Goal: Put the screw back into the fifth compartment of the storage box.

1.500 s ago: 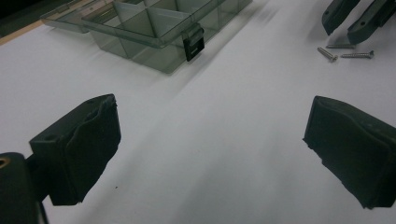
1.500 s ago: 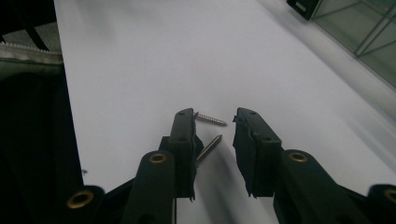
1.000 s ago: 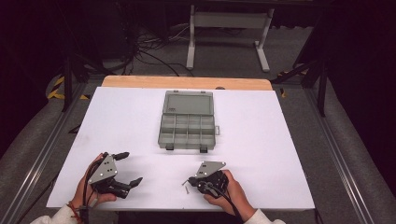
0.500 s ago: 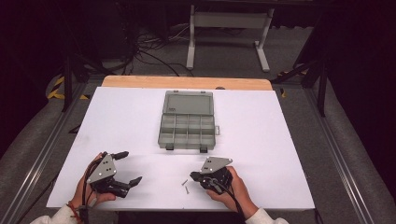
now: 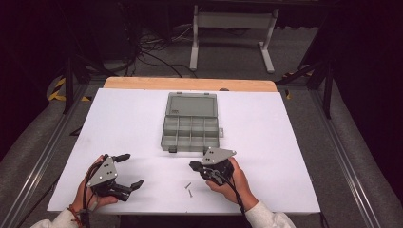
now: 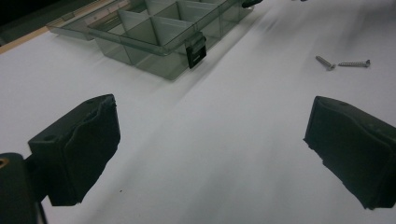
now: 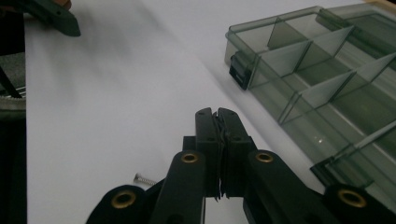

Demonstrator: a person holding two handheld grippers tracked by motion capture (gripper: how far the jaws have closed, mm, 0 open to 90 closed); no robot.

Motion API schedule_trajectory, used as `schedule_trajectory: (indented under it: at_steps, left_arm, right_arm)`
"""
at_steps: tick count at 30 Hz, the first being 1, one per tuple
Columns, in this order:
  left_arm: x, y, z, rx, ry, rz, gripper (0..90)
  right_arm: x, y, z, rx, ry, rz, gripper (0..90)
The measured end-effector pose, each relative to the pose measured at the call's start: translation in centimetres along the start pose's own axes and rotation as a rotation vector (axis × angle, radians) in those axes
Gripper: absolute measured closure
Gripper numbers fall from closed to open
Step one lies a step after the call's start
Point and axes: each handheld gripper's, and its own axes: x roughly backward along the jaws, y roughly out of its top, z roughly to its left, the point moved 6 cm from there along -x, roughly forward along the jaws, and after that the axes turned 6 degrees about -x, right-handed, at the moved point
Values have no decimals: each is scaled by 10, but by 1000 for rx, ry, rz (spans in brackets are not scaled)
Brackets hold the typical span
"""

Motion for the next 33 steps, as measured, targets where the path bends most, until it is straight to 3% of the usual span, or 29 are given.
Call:
schedule_trajectory:
  at_steps: [13, 22, 33]
  left_arm:
    - [0, -1, 1, 0, 1, 2, 40]
    - [1, 0, 0, -1, -4, -4, 39]
    - [2, 0, -1, -2, -11, -8, 39]
  right_arm:
    - [-8, 47, -20, 10, -29, -98, 884]
    - [-27, 64, -27, 14, -42, -81, 884]
    - [-49, 70, -32, 8, -39, -57, 884]
